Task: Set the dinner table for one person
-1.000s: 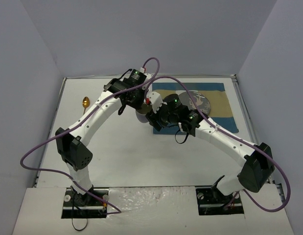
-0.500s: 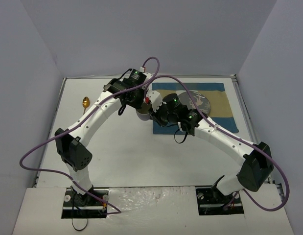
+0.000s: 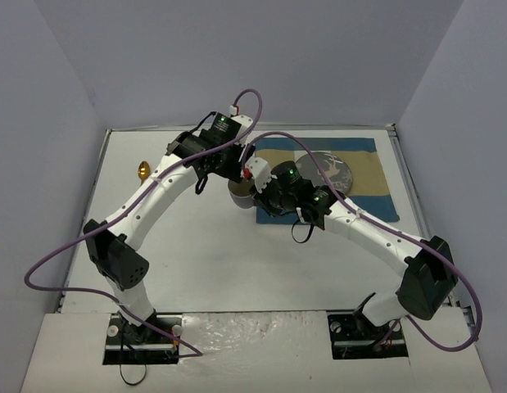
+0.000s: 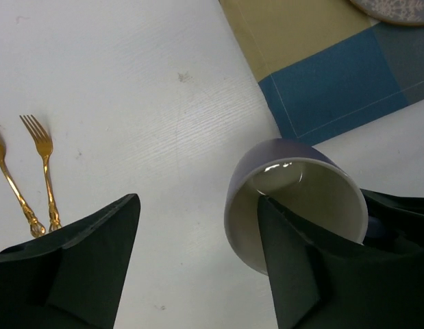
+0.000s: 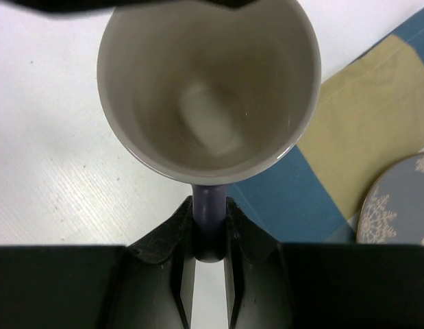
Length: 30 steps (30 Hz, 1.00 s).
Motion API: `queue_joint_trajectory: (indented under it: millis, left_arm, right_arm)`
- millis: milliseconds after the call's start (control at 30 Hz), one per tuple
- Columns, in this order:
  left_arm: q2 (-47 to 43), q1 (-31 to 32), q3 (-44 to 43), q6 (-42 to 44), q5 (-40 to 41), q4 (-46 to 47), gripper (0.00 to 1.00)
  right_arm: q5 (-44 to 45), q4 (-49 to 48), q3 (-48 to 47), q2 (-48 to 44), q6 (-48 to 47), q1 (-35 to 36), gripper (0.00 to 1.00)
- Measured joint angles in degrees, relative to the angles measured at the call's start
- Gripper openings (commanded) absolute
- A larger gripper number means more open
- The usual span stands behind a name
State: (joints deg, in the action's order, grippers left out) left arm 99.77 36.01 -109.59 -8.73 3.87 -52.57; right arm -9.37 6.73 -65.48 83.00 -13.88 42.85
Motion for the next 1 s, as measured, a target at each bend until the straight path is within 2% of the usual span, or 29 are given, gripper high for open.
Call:
queue_joint_trajectory:
  millis: [167, 300, 400, 567, 733, 1000]
  left_arm:
    - [-3.0, -0.3, 1.7, -0.7, 1.3, 2.0, 0.87]
    - [-6.2, -1.3, 3.9, -1.3, 1.8, 4.0, 0.91]
    - [-9.8, -4.4, 7.2, -2.3, 1.3, 5.7, 0.93]
    - [-17.4, -13.2, 16.0, -4.0, 0.4, 9.2, 0.97]
    - [-24.7, -19.0, 24.2, -5.0, 0.0, 13.0, 0.97]
    - [-32.8, -23.5, 39.4, -6.0, -1.9, 17.3, 0.97]
  right_arm:
    - [0.6, 0.0, 3.8, -1.8, 0.4, 0.0, 0.0]
    - [1.2, 0.0, 6.0, -3.3, 0.6, -0.7, 0.0]
    - [1.2, -0.1, 6.5, -4.4, 0.8, -2.5, 0.0]
    - [0.7, -0.9, 6.5, -5.7, 1.5, -7.6, 0.0]
    - [-0.5, -1.8, 6.3, -5.7, 1.9, -15.8, 0.0]
    - [-3.7, -3.4, -1.4, 0.4, 1.9, -35.9, 0.0]
